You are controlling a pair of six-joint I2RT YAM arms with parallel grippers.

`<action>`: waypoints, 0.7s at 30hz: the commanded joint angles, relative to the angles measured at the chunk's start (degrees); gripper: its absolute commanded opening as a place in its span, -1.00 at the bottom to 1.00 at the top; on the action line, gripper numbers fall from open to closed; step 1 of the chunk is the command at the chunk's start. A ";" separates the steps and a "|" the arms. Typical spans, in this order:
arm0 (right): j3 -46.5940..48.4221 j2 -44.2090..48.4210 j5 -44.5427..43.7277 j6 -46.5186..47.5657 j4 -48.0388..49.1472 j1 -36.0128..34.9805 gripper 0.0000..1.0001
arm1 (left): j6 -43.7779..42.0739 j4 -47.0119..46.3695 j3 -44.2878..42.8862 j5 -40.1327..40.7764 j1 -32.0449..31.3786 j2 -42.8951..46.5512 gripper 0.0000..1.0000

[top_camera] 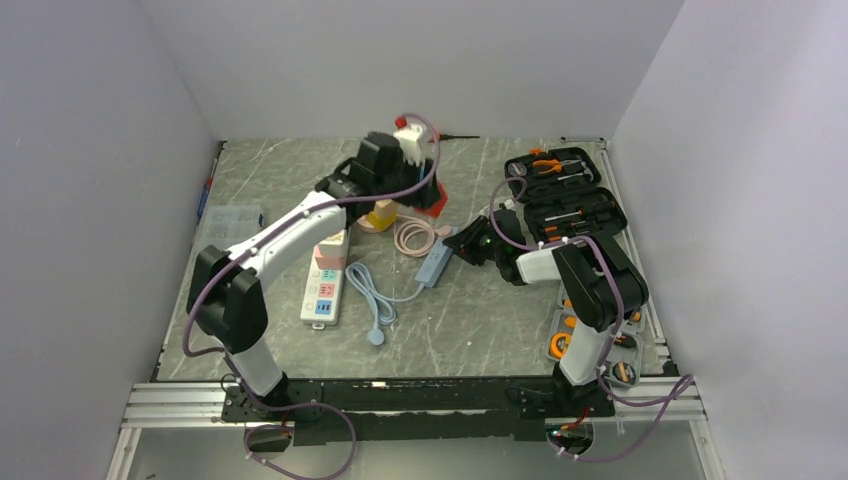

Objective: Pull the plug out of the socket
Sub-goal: Remove the plug from the socket, then place the plug at the center of the board.

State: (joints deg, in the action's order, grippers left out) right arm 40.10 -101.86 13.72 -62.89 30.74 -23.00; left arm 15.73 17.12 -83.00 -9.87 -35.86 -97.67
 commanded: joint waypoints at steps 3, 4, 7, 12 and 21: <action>-0.43 -2.30 -6.72 4.93 -8.74 0.06 -1.00 | -0.56 -8.65 -7.87 -2.86 1.25 6.89 -1.00; -0.41 -2.24 -6.50 4.90 -8.52 0.06 -1.00 | -0.40 -8.30 -7.65 -3.14 1.32 7.04 -1.00; 0.17 -1.42 -5.58 5.20 -8.58 0.37 -1.00 | -0.64 -8.18 -4.53 -4.12 1.23 8.20 -1.00; 0.78 0.86 -4.87 6.70 -9.49 1.80 -1.00 | -5.07 -7.34 4.82 -4.95 0.70 10.91 -1.00; -0.98 1.12 -0.98 8.37 -7.17 3.31 -1.00 | -21.51 -5.68 16.59 -4.89 -7.08 13.99 -1.00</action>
State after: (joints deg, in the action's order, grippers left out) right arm 40.64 -101.45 13.10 -58.92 25.52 -20.80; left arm 2.44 14.55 -67.55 -13.17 -39.77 -87.77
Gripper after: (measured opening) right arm 0.311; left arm 0.657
